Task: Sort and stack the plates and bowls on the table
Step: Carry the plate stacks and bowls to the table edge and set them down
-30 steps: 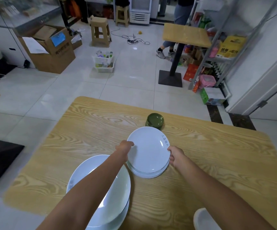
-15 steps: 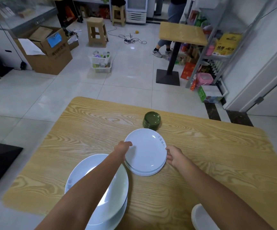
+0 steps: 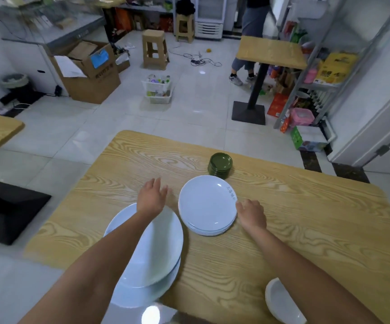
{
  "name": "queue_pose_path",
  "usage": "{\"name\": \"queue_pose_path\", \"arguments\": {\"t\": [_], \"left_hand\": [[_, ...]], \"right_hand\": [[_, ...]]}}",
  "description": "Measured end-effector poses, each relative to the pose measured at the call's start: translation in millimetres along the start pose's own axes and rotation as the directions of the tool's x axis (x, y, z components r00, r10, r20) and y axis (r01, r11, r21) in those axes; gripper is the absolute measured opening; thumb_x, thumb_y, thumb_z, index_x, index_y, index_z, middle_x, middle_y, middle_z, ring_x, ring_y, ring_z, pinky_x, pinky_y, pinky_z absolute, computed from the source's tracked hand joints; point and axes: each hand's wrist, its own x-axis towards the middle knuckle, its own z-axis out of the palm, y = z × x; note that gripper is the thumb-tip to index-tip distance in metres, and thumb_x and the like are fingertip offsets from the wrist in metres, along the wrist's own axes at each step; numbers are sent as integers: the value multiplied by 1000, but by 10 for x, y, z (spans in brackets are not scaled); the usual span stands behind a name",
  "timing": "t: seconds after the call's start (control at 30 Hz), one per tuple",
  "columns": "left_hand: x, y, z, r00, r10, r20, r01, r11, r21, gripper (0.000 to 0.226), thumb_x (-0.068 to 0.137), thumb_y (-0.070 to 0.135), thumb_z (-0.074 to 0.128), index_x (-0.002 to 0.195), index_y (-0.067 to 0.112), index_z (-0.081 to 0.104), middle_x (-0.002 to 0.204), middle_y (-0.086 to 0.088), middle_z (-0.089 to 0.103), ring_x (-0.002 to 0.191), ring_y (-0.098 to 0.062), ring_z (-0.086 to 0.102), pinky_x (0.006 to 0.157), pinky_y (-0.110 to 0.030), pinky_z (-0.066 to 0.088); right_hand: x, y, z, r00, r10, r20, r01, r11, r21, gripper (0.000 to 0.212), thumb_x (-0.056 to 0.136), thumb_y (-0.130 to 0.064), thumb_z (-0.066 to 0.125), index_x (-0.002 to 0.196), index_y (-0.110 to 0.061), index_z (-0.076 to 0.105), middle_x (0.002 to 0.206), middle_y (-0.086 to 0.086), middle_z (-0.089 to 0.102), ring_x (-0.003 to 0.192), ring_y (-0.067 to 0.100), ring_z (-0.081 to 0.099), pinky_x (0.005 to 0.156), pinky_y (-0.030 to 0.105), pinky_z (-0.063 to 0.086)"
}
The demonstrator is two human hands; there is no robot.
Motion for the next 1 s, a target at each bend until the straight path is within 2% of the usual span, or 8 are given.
{"name": "queue_pose_path", "arguments": {"t": [0.17,0.43,0.53,0.67,1.0], "left_hand": [[-492,-354,-329,993,-94,-73,105,982,156,59,103,43,23,154,16,13,162,-7,11,150,-24,8,121,-41,9],[-1068,-900,-782,971,-147,-189,193,948,254,63,100,51,20,154,23,4,163,-2,-3,150,-21,-8,121,-41,-1],[-1126,-1116,-888,968,-151,-202,202,943,266,65,100,53,19,154,23,2,163,-2,-5,150,-21,-9,122,-42,-2],[-1037,-1452,-1010,972,-125,-197,174,951,256,66,99,55,18,154,23,1,163,-2,-6,150,-22,-10,122,-42,-4],[-359,-2864,-1658,994,78,-81,-46,939,341,69,97,59,15,154,25,-1,162,-1,-8,150,-21,-12,120,-41,-7]], "right_hand": [[-62,-51,56,978,-210,-14,203,959,-196,52,100,-47,26,138,-18,45,142,9,42,130,27,37,110,40,28],[-396,-742,224,903,-426,56,427,874,-231,55,101,-49,21,146,-21,34,156,9,22,145,26,17,120,47,5],[-557,-1022,336,879,-469,85,474,843,-254,53,101,-48,21,146,-22,32,157,8,20,146,24,15,120,46,2],[-672,-1399,510,874,-480,80,482,832,-273,49,101,-44,23,144,-24,33,157,7,19,146,23,13,120,46,3],[-1048,-2750,1304,931,-360,-62,325,893,-310,49,101,-44,25,142,-20,38,155,10,23,144,26,17,118,46,9]]}}
